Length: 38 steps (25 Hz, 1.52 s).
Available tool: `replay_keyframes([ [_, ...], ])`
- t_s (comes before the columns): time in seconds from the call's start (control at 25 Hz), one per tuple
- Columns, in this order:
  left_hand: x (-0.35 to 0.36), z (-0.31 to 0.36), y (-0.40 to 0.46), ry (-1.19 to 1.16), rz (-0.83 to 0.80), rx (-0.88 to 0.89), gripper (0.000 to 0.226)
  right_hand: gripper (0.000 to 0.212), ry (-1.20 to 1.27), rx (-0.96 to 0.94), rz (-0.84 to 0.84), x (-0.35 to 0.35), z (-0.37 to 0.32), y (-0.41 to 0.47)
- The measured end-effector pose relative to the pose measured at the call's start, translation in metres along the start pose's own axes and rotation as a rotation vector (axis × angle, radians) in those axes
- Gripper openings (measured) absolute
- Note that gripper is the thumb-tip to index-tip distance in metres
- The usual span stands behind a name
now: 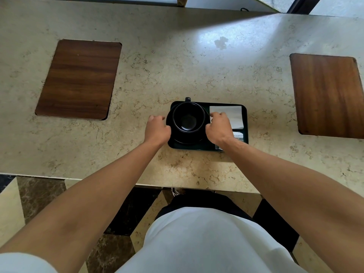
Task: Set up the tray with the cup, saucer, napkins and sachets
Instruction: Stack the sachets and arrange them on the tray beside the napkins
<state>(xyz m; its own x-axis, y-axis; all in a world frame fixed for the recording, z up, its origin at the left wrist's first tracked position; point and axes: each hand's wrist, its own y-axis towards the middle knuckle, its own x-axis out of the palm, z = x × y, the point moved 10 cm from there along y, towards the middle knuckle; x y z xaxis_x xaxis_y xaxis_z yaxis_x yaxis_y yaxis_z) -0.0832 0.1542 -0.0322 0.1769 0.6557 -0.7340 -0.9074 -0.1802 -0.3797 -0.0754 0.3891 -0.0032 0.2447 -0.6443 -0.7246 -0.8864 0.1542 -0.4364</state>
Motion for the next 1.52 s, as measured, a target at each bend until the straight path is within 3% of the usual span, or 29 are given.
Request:
replay_keyframes([
  [0.16, 0.004, 0.003, 0.006, 0.048, -0.015, 0.035, 0.028, 0.045, 0.014, -0.004, -0.005, 0.002, 0.002, -0.003],
  [0.4, 0.002, 0.008, 0.012, 0.049, -0.022, 0.039, 0.030, 0.044, 0.030, 0.015, 0.005, 0.003, 0.006, -0.006],
  [0.6, -0.004, 0.007, 0.008, 0.005, 0.007, 0.047, 0.052, 0.045, 0.050, -0.020, 0.041, -0.002, 0.002, -0.006],
  [0.84, 0.001, 0.033, -0.007, 0.017, -0.052, 0.260, 0.072, 0.042, 0.043, -0.168, 0.067, -0.006, -0.016, -0.006],
  [1.08, -0.002, 0.042, -0.013, 0.052, -0.033, 0.297, 0.053, 0.045, 0.084, -0.169, 0.064, -0.006, -0.016, -0.002],
  [1.24, -0.002, 0.041, -0.012, 0.056, -0.036, 0.277, 0.046, 0.042, 0.095, -0.181, 0.065, -0.003, -0.015, -0.002],
  [1.4, -0.004, 0.031, -0.004, -0.006, -0.027, 0.171, 0.069, 0.039, 0.116, -0.136, 0.112, -0.012, -0.001, -0.001],
  [1.52, -0.019, 0.031, 0.000, -0.088, 0.055, 0.100, 0.070, 0.043, 0.117, -0.107, 0.115, -0.018, 0.008, 0.002],
])
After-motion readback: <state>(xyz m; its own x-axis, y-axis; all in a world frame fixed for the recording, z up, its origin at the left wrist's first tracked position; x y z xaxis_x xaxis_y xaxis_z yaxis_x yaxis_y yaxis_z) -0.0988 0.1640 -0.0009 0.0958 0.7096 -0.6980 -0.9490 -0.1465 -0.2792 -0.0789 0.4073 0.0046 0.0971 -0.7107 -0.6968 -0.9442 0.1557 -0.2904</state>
